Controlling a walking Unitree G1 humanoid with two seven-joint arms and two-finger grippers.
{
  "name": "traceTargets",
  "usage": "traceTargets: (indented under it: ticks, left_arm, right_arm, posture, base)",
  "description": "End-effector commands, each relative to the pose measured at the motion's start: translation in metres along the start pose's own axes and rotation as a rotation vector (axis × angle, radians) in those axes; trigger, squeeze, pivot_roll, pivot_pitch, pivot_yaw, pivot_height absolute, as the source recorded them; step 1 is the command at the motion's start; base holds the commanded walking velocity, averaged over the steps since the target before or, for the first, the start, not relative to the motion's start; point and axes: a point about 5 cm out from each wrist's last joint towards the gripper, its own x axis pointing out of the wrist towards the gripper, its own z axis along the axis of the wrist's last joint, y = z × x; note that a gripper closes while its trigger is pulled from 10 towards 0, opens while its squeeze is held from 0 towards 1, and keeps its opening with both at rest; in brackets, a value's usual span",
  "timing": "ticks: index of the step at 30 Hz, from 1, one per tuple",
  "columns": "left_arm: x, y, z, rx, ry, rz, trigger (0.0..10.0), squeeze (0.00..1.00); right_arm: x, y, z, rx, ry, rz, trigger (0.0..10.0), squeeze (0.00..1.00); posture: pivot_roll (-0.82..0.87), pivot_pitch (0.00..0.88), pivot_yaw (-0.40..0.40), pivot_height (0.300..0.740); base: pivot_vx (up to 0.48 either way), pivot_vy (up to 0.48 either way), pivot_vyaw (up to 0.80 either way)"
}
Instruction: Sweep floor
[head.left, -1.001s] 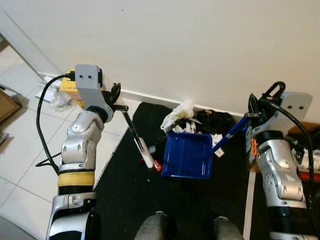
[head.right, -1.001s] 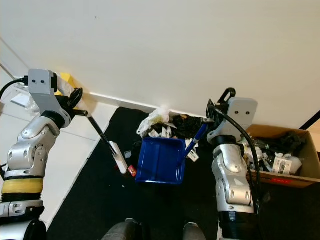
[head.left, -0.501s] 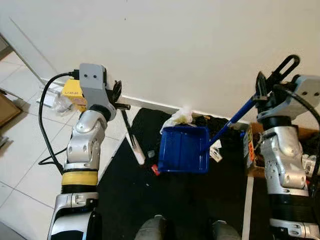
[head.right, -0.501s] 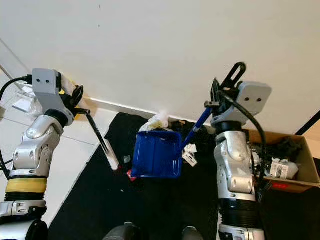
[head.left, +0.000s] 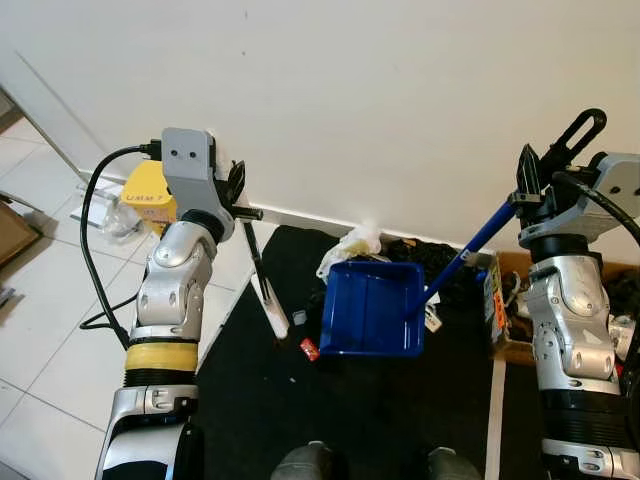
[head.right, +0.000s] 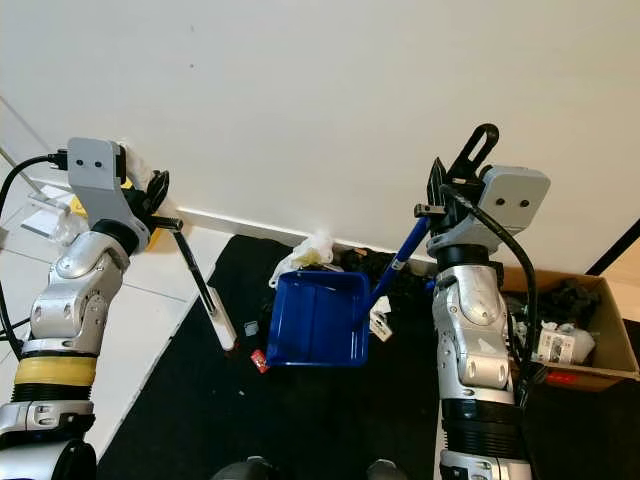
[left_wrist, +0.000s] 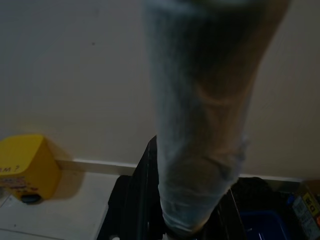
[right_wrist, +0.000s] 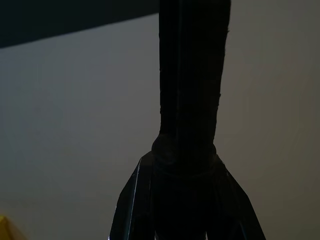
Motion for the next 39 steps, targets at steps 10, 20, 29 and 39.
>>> traceTargets:
  ticks: [10, 20, 29, 39]
  left_arm:
    - [0.0017, -0.0009, 0.0106, 0.014, -0.062, -0.005, 10.0, 0.00]
    - [0.0017, -0.0016, 0.0110, 0.012, -0.064, -0.006, 10.0, 0.00]
    - [0.0023, -0.0026, 0.0105, 0.017, -0.062, -0.011, 10.0, 0.00]
    - [0.0029, -0.0075, 0.0113, 0.043, -0.068, -0.042, 10.0, 0.00]
  right_arm:
    - [-0.0001, 0.0034, 0.0041, 0.014, -0.043, 0.017, 10.0, 0.00]
    - [-0.0004, 0.0036, 0.0030, 0.016, -0.039, 0.018, 10.0, 0.00]
    - [-0.0005, 0.0036, 0.0019, 0.017, -0.038, 0.016, 10.0, 0.00]
    - [-0.0011, 0.0035, 0.0010, 0.023, -0.038, 0.014, 10.0, 0.00]
  posture:
    - [0.09, 0.074, 0.090, 0.740]
    - [0.09, 0.075, 0.091, 0.740]
    - [0.09, 0.076, 0.092, 0.740]
    - [0.09, 0.074, 0.096, 0.740]
  base:
    - [0.480, 0.000, 0.00]
    - [0.480, 0.000, 0.00]
    - [0.410, 0.000, 0.00]
    - [0.296, -0.196, 0.00]
